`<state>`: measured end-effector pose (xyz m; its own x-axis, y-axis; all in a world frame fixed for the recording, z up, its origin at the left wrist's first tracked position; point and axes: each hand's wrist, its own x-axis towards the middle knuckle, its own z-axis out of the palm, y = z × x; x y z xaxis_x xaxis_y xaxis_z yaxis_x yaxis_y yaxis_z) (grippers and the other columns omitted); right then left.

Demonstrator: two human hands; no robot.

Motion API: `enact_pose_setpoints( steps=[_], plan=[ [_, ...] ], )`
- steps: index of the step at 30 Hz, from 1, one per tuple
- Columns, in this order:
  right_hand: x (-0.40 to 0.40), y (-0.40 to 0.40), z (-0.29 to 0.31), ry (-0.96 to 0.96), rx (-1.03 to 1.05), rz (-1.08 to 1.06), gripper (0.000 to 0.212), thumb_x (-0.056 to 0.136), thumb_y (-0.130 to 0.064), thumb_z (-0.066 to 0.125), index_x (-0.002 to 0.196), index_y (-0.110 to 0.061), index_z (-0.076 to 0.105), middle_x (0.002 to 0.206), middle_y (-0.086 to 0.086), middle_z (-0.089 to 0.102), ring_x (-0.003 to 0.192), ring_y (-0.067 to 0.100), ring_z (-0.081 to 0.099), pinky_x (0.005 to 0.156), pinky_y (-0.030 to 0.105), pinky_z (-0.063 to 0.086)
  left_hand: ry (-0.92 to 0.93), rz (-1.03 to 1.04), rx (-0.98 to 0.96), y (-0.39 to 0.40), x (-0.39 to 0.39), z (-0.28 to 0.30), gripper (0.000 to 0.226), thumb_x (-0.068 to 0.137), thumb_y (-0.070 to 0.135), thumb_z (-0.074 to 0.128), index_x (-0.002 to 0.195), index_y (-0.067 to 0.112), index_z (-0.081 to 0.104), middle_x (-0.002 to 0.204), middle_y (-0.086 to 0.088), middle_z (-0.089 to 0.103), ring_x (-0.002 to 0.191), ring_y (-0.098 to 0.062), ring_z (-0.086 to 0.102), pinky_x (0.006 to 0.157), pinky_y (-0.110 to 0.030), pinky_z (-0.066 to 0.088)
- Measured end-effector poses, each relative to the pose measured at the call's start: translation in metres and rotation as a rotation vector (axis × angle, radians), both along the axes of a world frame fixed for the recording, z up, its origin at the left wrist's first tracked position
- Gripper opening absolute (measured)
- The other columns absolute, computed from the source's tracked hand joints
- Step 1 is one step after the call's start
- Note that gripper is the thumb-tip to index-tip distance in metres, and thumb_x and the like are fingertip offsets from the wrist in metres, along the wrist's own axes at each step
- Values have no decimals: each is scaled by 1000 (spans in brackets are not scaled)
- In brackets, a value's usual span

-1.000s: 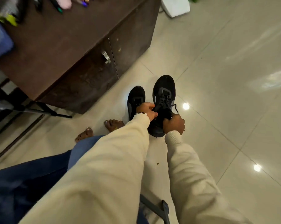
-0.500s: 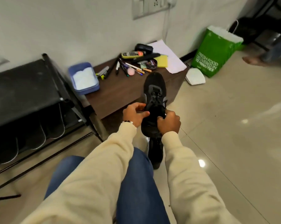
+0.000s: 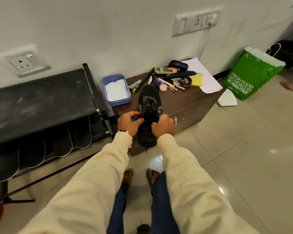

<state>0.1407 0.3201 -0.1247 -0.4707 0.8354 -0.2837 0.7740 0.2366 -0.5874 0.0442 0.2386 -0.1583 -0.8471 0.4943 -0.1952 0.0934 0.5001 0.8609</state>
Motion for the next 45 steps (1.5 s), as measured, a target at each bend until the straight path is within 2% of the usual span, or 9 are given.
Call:
enact_pose_setpoints(
  steps=[6, 9, 12, 16, 20, 25, 37, 42, 45],
  plan=[
    [-21, 12, -19, 8, 46, 83, 27, 90, -27, 56, 107, -8, 61, 103, 15, 63, 96, 35, 61, 78, 39, 51, 3, 3, -2, 6, -23, -21, 34, 84, 17, 71, 118, 16, 66, 101, 1, 68, 97, -16, 63, 93, -32, 50],
    [-23, 34, -28, 112, -30, 17, 36, 85, -45, 60, 86, -9, 64, 87, 11, 66, 85, 31, 61, 75, 38, 52, 15, 37, 75, 11, -30, -26, 27, 88, 27, 67, 112, 14, 70, 98, 1, 68, 93, -15, 63, 88, -27, 49],
    [-25, 58, -33, 285, 32, -140, 47, 88, -48, 57, 68, -7, 62, 71, 9, 67, 74, 27, 64, 69, 37, 54, 25, 85, 148, 23, -43, -32, 23, 93, 27, 61, 106, 12, 71, 103, -5, 70, 95, -19, 64, 92, -37, 51],
    [-41, 73, -35, 436, 10, -43, 10, 90, -20, 62, 90, -17, 70, 82, -2, 69, 82, 13, 64, 82, 33, 54, -52, 34, 184, 44, -61, -35, 20, 96, 19, 55, 109, 18, 71, 111, -2, 70, 107, -19, 63, 100, -44, 48],
    [-52, 73, -48, 474, -71, 132, 16, 87, -9, 64, 96, -21, 71, 95, -6, 70, 93, 6, 63, 90, 23, 50, 18, -47, 164, 53, -71, -40, 13, 89, 14, 65, 95, 22, 74, 98, 3, 72, 98, -14, 65, 98, -41, 50],
    [-57, 81, -51, 451, -119, 193, 18, 89, -10, 63, 99, -21, 72, 95, -11, 66, 93, 1, 58, 84, 15, 43, 37, -100, 162, 54, -75, -42, 15, 87, 15, 68, 100, 17, 75, 98, 3, 73, 97, -11, 65, 98, -35, 49],
    [-70, 87, -49, 279, -56, 255, 9, 90, -14, 61, 96, -18, 68, 94, -5, 63, 89, 7, 55, 84, 21, 42, 398, -279, 0, 65, -82, -44, 9, 89, 9, 63, 91, 11, 71, 95, -7, 65, 90, -19, 59, 82, -25, 45],
    [-75, 82, -51, 183, 2, 282, 12, 93, -6, 50, 93, -14, 58, 98, 3, 57, 89, 16, 54, 80, 28, 45, 387, -359, -80, 69, -84, -43, 15, 96, 7, 51, 98, 3, 65, 105, -15, 58, 96, -27, 56, 88, -39, 46],
    [-73, 83, -51, 212, -22, 276, 13, 92, -3, 48, 97, -11, 57, 99, 6, 57, 91, 19, 55, 84, 34, 50, 389, -372, -119, 70, -82, -43, 18, 98, 5, 45, 103, 1, 62, 109, -17, 55, 98, -29, 55, 87, -39, 45]
  ],
)
